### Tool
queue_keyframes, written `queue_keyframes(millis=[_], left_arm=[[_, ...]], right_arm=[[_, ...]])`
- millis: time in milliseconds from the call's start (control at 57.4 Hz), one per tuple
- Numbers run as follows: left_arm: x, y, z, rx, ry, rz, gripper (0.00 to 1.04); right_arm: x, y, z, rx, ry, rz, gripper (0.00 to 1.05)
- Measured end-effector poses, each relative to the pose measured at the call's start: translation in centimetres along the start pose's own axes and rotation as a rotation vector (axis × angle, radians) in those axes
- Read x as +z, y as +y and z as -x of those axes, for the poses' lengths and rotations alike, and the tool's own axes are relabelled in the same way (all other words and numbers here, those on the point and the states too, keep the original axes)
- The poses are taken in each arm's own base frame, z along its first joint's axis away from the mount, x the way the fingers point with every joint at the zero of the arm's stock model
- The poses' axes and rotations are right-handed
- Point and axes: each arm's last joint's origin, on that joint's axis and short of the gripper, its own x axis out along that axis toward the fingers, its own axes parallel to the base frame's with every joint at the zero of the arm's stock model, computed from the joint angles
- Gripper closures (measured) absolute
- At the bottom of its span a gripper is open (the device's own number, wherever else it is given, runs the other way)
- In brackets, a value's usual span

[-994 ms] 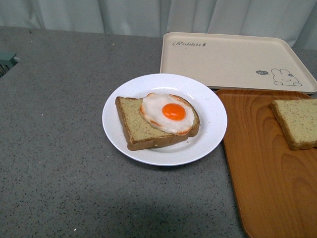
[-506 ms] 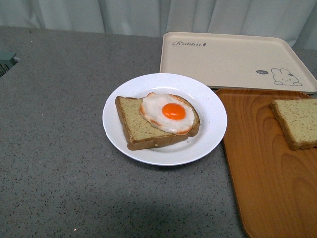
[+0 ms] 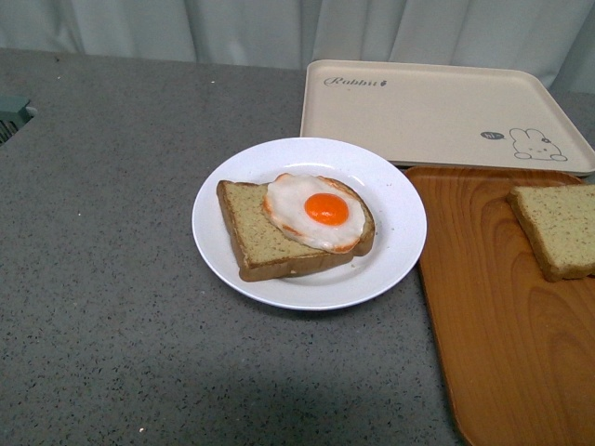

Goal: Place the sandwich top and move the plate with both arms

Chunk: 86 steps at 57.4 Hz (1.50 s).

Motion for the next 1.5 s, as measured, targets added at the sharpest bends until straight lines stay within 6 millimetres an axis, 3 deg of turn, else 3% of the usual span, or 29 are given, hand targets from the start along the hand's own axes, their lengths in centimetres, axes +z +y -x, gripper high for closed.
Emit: queue_keyframes(millis=[662,819,959,1116,1238,1377,1499], left_arm=[[0.0,0.0,0.0,0.000,0.000,0.000,0.06],[0.0,0.0,0.0,0.001,0.000,0.000,0.06],[0.0,0.0,0.0,0.001,-0.001,0.000,0.06],[0.0,0.0,0.0,0.000,-0.001,0.000,0.06],[0.0,0.0,0.0,0.001,-0.001,0.000,0.06],[0.0,0.0,0.0,0.000,-0.001,0.000,0.06],[0.0,0.0,0.0,0.000,-0.001,0.000,0.06]], right_arm=[[0.0,0.0,0.0,0.001,0.000,0.001,0.09],[0.3,0.1,0.1,0.187,-0.054,0.213,0.09],[-0.2,-0.4,-0.3,0.175,0.014,0.193,0.09],[0.0,-2.4,-2.1,0.071,0.117,0.020,0.09],[0.8,-5.1,-5.6,-0.054,0.218,-0.204,0.09],[-1.2,-6.9,-9.5,-0.156,0.387,-0.465,0.09],[-2.9,-8.1,-11.7,-0.254,0.453,-0.545,0.09]])
